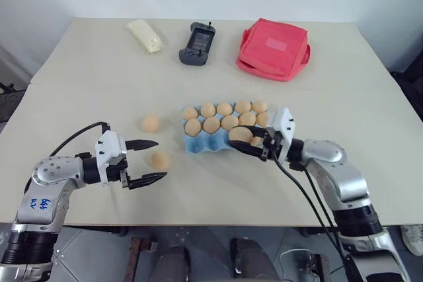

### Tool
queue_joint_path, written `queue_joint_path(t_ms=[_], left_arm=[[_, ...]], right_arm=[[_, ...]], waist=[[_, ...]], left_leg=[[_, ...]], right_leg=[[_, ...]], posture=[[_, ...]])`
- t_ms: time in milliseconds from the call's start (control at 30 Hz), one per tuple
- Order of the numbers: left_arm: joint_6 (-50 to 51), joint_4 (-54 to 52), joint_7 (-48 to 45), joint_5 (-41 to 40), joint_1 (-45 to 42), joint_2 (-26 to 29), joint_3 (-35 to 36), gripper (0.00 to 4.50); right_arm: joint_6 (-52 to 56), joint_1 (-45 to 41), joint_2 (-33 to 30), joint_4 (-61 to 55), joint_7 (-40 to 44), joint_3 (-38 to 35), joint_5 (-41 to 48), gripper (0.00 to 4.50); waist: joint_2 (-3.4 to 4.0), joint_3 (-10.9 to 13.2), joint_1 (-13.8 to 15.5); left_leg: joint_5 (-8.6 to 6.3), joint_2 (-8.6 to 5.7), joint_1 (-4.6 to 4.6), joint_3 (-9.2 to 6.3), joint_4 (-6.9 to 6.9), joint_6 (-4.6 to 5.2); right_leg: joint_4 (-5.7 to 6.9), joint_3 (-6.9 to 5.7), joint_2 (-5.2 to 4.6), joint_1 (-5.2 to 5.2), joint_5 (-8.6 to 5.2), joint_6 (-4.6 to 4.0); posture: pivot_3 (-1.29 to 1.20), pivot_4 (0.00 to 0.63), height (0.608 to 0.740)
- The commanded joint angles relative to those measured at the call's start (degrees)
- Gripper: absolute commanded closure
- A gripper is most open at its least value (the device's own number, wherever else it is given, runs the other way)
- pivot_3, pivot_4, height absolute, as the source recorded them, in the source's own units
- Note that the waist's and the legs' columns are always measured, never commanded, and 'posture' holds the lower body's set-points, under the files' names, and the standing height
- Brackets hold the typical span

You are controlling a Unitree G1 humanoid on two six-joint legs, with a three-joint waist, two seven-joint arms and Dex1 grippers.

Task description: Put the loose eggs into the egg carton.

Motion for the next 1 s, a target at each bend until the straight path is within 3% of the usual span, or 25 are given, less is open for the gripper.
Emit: queue_joint_path(t_ms=[33,200,267,467,633,867,1000], left_arm=[[0.26,-2.36,0.57,-1.14,0.50,0.11,1.42,0.00],[1.26,-2.57,1.76,-1.56,1.54,0.03,2.42,0.00],[2.74,-2.22,1.77,-1.43,2.75,1.36,3.29,0.00],[0.53,4.59,0.44,0.16,5.35,5.45,8.28,0.00],[-2.90,10.96,-3.27,1.38,8.67,9.51,10.62,0.00],[-3.18,7.82,-2.04,0.43,7.31,6.54,8.54,0.00],[-2.09,3.82,1.74,0.97,3.73,0.83,4.08,0.00]], right_arm=[[-2.86,-2.46,1.15,2.61,-0.92,-0.08,-1.26,2.36],[-3.64,-2.94,0.71,2.77,0.41,0.15,-1.37,0.82],[-1.37,-1.40,-0.38,-1.26,3.42,-1.47,3.17,0.05],[-2.89,5.49,-8.99,-5.16,10.71,-4.11,5.16,0.02],[-8.36,11.66,-16.17,-3.30,17.26,-9.13,5.45,0.02],[-10.77,14.34,-19.83,-0.32,19.48,-12.90,5.81,0.02],[-11.98,14.49,-19.45,-0.56,18.57,-13.28,5.53,0.02]], waist=[[0.00,0.00,0.00],[0.00,0.00,0.13],[0.00,0.00,0.11],[0.00,0.00,0.19],[0.00,0.00,0.21],[0.00,0.00,0.25],[0.00,0.00,0.29]], left_leg=[[0.00,0.00,-0.03,0.02,0.00,0.00],[-0.02,-0.02,-0.17,0.04,-0.01,0.00],[-0.01,-0.02,-0.34,0.10,0.00,-0.02],[-0.14,-0.02,-0.38,0.10,-0.03,0.15],[-0.18,-0.09,-0.34,0.45,-0.02,0.25],[-0.22,-0.08,-0.14,0.72,0.04,0.34],[-0.18,-0.04,-0.11,0.72,0.04,0.29]], right_leg=[[0.02,-0.02,0.00,-0.05,0.00,0.01],[0.25,-0.22,-0.02,-0.29,0.01,0.01],[0.34,-0.33,-0.03,-0.45,0.02,0.04],[0.25,-0.64,-0.13,-0.47,0.02,0.04],[-0.08,-1.61,-0.70,-0.44,0.02,0.04],[-0.08,-1.95,-0.98,-0.33,0.11,-0.04],[-0.02,-2.04,-0.98,-0.33,0.17,-0.09]], posture=[[0.00,0.150,0.740],[0.00,0.150,0.740],[0.00,0.150,0.740],[0.00,0.150,0.740],[0.00,0.150,0.740],[0.00,0.150,0.740],[0.00,0.150,0.740]])
